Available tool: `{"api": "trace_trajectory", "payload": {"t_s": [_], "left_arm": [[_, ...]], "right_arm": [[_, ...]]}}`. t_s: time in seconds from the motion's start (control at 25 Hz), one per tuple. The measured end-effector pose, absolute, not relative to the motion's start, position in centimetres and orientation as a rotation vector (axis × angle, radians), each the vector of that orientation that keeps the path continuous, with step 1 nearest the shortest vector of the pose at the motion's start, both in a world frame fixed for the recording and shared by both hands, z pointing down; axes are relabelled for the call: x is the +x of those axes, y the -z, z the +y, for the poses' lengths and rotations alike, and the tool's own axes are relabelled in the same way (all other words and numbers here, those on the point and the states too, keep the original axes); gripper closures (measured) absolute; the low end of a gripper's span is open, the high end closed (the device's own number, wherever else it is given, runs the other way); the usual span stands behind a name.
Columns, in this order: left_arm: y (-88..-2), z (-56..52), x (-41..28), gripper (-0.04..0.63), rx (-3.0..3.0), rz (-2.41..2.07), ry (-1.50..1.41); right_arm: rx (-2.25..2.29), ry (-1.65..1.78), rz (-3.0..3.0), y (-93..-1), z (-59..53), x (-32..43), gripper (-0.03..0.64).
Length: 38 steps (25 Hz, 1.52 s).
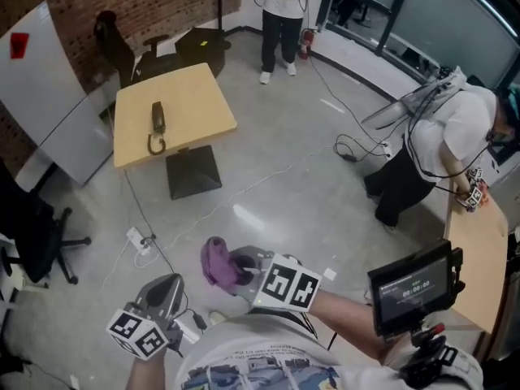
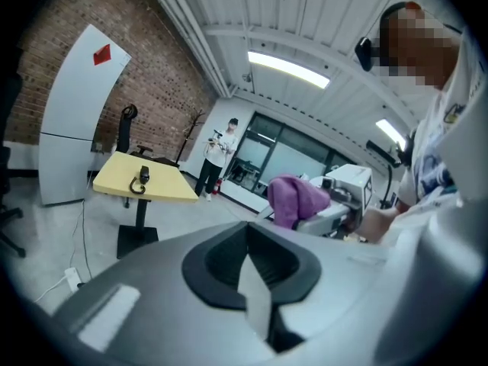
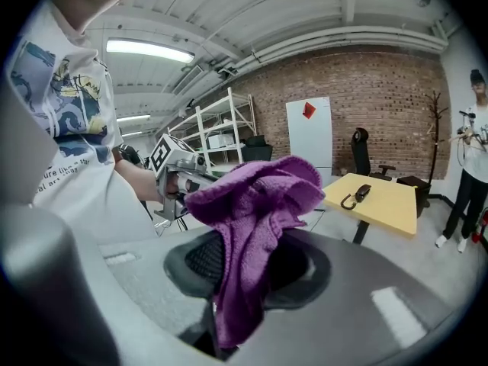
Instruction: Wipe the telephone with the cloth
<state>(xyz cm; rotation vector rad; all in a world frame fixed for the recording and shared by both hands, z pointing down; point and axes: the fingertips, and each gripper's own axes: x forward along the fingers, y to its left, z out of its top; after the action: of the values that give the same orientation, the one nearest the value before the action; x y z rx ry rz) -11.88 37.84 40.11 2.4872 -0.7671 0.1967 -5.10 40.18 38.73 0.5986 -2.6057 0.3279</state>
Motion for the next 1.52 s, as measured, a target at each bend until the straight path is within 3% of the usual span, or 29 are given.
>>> {"api": "trace_trajectory", "payload": {"t_s": [0.52, 1.16, 1.52], "left_arm": [[-39.9, 33.6, -4.7, 0.592, 2.509, -0.895, -0.247], [-42.5, 25.3, -5.3, 0.591, 2.453, -0.982, -0.304], [-42.5, 15.5, -7.9, 0.535, 2.5, -0.914, -0.307]], "right_arm": [[0.658, -0.335, -2.607, -40.1, 37.3, 5.0, 0.5], [0.626, -0.342, -2.593, -41.4, 28.3, 4.8, 0.5], [0.67, -0.354, -2.522, -41.7, 19.3, 2.1, 0.5]]}}
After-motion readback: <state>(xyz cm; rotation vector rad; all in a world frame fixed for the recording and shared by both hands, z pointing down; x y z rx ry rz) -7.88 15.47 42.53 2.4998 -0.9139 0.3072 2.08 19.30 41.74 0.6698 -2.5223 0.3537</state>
